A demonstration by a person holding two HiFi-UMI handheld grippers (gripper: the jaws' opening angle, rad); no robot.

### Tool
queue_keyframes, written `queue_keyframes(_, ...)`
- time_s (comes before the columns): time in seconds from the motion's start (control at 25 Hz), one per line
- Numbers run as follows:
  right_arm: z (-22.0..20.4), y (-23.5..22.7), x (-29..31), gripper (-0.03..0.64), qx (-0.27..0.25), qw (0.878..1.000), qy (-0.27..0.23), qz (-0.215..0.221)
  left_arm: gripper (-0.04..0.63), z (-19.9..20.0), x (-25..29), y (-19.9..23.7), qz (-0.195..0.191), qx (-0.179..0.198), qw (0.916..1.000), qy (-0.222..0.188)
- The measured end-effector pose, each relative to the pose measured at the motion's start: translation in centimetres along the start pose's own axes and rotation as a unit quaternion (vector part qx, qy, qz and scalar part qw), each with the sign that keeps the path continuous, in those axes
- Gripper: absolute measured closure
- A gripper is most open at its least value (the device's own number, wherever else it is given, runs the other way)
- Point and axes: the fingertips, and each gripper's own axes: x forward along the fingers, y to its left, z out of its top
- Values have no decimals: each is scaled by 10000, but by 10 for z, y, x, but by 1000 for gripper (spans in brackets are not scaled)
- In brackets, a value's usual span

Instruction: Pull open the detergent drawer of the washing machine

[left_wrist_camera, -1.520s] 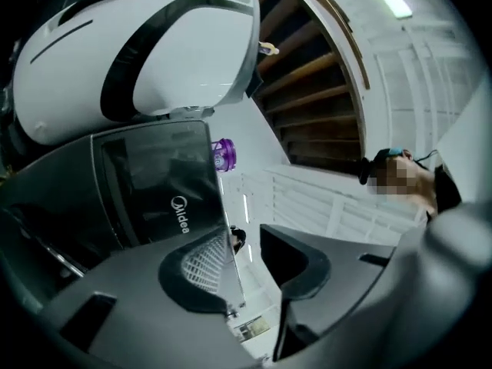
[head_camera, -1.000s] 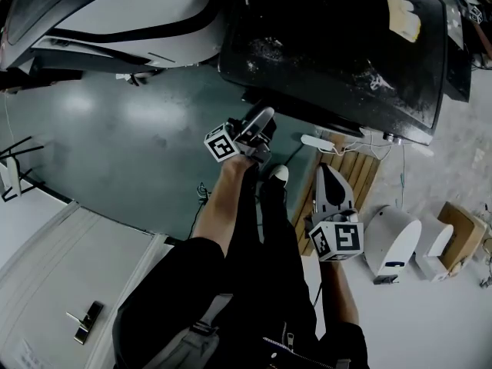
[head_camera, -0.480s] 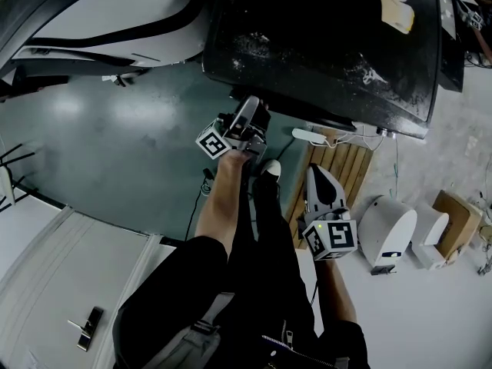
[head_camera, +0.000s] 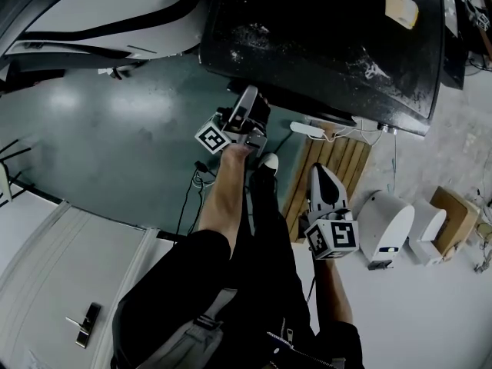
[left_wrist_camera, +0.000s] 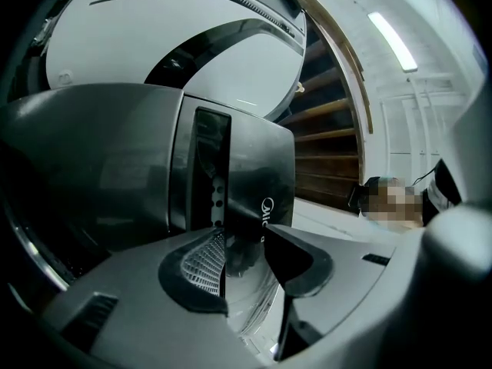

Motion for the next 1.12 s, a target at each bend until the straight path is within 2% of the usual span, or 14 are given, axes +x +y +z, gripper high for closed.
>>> queue_keyframes(0.48, -8, -9, -5, 611, 201, 9998, 4, -9, 451, -4, -17, -13, -32, 2, 9999, -116)
queue_keyframes(0.92, -21, 4, -12, 611, 237, 9997, 31, 113, 451, -11, -36, -21, 13, 12, 9999, 135)
queue_keyframes(1.12, -29, 5, -17, 611, 229, 9996, 78, 165, 454, -13, -46, -27, -23, 55, 9999, 116)
